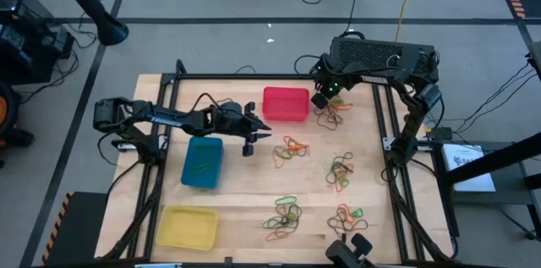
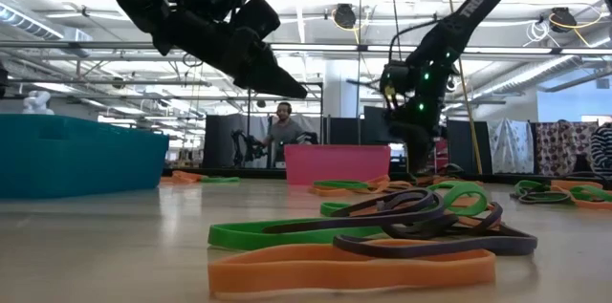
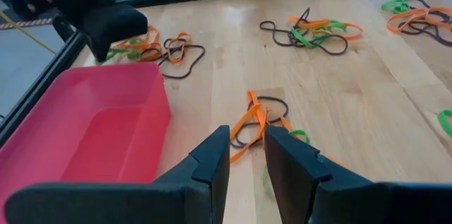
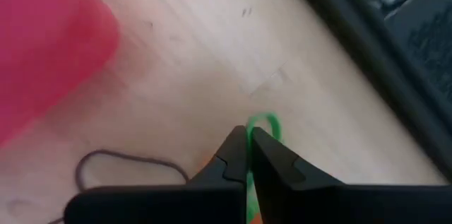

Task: Sort rubber bands into baskets

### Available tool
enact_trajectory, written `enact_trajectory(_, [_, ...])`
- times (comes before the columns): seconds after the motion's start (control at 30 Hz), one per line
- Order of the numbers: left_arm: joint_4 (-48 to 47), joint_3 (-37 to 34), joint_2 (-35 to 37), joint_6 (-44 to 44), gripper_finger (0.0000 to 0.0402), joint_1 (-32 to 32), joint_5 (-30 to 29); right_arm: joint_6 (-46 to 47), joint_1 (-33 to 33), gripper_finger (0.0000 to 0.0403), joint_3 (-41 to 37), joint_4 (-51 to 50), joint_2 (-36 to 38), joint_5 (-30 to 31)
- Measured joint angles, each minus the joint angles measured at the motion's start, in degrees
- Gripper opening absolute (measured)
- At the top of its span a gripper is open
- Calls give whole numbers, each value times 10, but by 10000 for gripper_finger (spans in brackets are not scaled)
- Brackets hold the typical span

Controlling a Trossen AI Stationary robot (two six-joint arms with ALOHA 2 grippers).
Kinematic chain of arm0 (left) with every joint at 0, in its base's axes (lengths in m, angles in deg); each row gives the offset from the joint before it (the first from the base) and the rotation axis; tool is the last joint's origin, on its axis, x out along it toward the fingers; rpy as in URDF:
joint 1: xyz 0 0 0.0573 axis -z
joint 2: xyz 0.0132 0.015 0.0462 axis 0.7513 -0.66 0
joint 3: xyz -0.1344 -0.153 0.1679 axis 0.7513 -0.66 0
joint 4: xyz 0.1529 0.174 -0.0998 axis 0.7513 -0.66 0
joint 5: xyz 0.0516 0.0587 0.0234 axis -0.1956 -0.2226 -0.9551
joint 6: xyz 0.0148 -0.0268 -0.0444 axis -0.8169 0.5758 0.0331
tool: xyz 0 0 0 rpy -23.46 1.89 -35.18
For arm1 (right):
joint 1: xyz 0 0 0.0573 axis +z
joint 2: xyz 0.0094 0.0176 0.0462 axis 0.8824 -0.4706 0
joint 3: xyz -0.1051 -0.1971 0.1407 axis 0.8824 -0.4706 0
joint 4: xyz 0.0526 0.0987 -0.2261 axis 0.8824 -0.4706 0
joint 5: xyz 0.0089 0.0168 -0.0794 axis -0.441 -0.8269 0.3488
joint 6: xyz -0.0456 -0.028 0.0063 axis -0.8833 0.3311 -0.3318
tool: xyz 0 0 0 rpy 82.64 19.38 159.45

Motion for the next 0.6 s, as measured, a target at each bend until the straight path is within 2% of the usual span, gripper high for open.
enact_trajectory(0.2, [82,0,-11,0,98,0,0,-15,-1,2,0,-22,102,-9])
enact_trajectory(0.27, [124,0,-23,1,98,0,0,-13,-1,2,0,-28,143,-37])
enact_trajectory(0.37, [187,1,-42,0,98,0,0,-11,1,1,0,-41,199,-103])
enact_trajectory(0.47, [236,3,-62,0,98,0,0,-16,15,1,0,-41,244,-209])
enact_trajectory(0.6, [249,24,-85,-6,98,1,0,-31,58,1,0,-41,276,-328])
